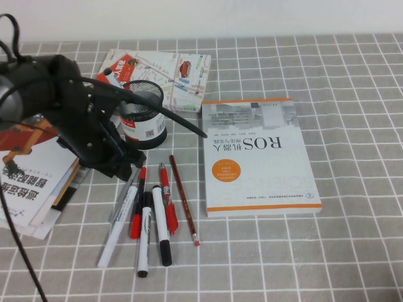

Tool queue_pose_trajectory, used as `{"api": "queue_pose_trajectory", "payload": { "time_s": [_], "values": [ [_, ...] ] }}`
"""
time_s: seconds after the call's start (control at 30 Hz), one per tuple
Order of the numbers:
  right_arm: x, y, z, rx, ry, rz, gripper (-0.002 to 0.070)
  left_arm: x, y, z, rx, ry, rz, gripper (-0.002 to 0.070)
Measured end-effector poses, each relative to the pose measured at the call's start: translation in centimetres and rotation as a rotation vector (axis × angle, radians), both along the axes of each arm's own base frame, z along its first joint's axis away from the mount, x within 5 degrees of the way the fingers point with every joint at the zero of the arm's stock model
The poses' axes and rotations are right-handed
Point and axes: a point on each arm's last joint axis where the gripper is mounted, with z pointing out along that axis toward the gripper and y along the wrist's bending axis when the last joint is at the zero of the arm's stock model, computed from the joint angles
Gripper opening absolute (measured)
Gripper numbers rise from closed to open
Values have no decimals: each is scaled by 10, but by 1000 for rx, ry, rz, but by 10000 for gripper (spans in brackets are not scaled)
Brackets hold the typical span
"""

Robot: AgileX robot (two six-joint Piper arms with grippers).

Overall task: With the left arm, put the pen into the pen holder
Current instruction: Pick up the pen on the table

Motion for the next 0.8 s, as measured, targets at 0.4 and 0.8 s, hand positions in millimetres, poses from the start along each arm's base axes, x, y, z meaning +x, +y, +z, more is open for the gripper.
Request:
{"api": "queue_pose_trajectory", "payload": {
  "time_s": [0.4,0.8],
  "values": [
    [0,0,0,0,0,0,-15,21,-5,-21,17,10,-4,272],
    [0,0,0,0,0,0,-15,27,-5,-33,36,13,-6,274]
  ]
}}
